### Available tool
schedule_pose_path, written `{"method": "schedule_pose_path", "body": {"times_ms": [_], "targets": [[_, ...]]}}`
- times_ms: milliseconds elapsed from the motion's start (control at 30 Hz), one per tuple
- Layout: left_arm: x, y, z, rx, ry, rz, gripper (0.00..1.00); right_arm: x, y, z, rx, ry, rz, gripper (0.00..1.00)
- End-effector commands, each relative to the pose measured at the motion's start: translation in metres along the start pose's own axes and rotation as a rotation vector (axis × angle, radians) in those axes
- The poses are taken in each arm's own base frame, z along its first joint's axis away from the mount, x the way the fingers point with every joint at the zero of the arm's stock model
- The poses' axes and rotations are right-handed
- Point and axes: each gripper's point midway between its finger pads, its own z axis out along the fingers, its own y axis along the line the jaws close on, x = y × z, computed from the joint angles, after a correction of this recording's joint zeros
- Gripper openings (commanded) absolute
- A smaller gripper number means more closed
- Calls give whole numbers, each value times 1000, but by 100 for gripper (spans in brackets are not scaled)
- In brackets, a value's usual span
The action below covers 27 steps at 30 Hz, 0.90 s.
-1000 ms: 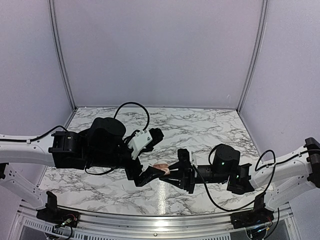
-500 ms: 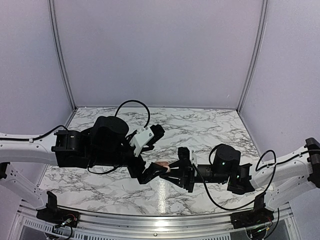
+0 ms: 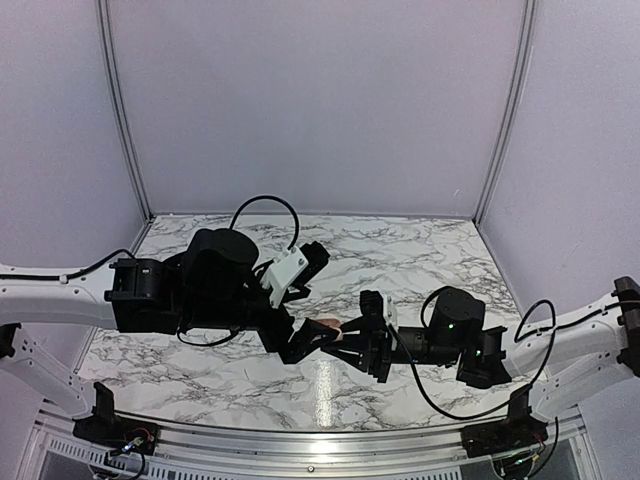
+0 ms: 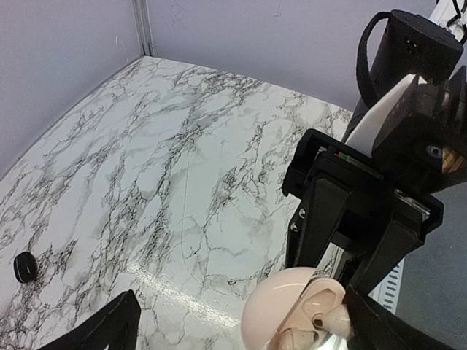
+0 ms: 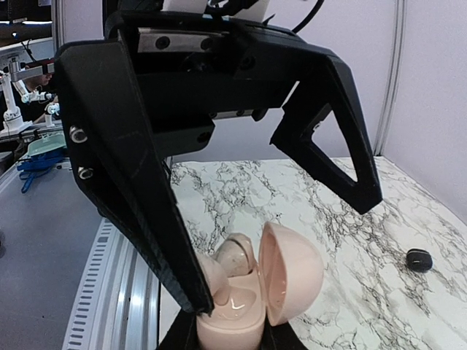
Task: Insert the wireless bluetooth earbuds into the charging case
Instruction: Adjust the right earbud in the right side groove of the charging case.
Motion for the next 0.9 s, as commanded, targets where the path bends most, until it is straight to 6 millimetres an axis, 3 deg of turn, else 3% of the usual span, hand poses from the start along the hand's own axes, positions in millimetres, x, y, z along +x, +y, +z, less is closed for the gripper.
{"method": "schedule_pose_path", "body": {"times_ms": [0, 400, 867], "targets": [[-10, 14, 7, -47, -29, -57, 99, -34, 16, -3, -64, -115, -36, 0], [-7, 5, 17, 1, -29, -87, 99, -43, 15, -7, -53, -143, -39, 0], [-48, -16, -16, 139, -174, -57, 99, -30, 14, -5, -63, -124, 25, 0]]}}
